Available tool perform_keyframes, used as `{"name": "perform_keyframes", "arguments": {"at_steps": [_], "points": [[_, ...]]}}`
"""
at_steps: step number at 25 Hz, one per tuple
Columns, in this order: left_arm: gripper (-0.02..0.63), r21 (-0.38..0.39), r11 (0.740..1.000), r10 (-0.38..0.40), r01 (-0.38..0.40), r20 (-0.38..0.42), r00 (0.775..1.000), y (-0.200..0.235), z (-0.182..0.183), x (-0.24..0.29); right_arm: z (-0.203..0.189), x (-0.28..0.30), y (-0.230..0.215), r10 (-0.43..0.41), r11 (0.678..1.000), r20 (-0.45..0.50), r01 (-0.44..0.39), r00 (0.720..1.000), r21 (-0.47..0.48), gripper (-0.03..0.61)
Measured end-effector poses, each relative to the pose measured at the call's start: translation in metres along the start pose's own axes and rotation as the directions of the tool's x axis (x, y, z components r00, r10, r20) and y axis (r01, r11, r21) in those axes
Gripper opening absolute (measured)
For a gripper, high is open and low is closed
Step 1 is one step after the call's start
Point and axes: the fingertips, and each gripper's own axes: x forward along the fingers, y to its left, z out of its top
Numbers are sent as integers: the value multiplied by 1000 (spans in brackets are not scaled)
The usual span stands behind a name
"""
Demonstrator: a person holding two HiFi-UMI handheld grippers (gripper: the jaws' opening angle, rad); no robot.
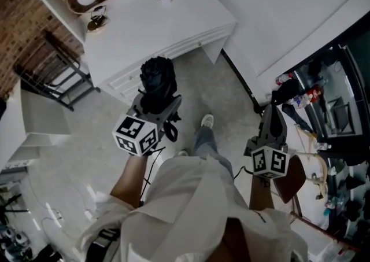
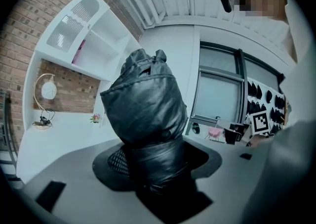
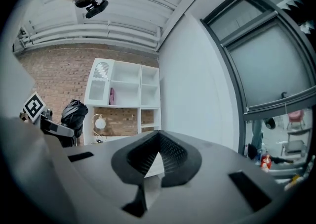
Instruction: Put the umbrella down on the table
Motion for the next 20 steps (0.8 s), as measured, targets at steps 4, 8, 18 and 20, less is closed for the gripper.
{"name": "perform_keyframes", "arguments": {"at_steps": [4,8,18,20], "points": [[287,3,1000,14,-14,0,1000,15,11,36,-1,44,-10,27,1000,6,-28,1000,7,18],[287,3,999,36,-36,4,999,29,25,82,-8,93,-30,57,998,-8,-57,998,17,18],[287,-2,997,78,-78,-8,997,51,67,198,-8,198,-82,132,991,-20,-131,991,38,18],[287,-4,996,89,-89,-13,996,56,71,218,-10,216,-91,145,989,-18,-144,989,44,18]]}}
